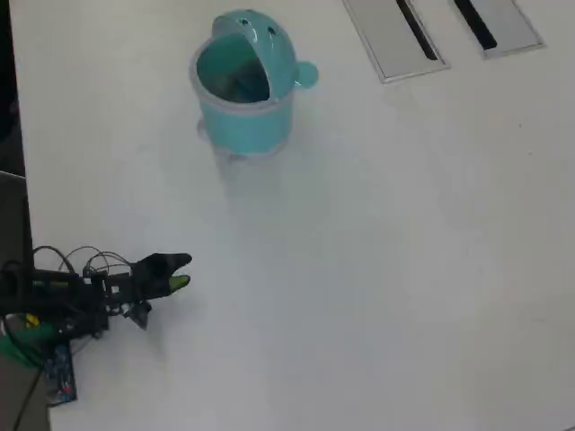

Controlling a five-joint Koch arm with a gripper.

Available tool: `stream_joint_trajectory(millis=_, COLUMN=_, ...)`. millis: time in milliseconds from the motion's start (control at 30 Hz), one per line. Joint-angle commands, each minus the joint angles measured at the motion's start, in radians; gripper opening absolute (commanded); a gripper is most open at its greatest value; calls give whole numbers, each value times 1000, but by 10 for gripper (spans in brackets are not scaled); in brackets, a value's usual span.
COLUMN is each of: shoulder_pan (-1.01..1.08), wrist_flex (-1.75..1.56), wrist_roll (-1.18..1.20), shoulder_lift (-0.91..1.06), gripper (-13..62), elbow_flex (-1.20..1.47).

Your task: Grasp RGB lego blocks and put them in the bin one by one.

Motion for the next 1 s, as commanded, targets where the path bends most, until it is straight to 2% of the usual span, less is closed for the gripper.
stream_joint_trajectory(millis=0, shoulder_pan=0, wrist_flex=-5, wrist_roll=5, shoulder_lift=78, gripper=332, elbow_flex=75)
stream_joint_trajectory(millis=333, shoulder_pan=-2, wrist_flex=152, wrist_roll=14, shoulder_lift=78, gripper=334, elbow_flex=75)
stream_joint_trajectory(millis=967, shoulder_pan=3, wrist_flex=143, wrist_roll=54, shoulder_lift=67, gripper=341, elbow_flex=72)
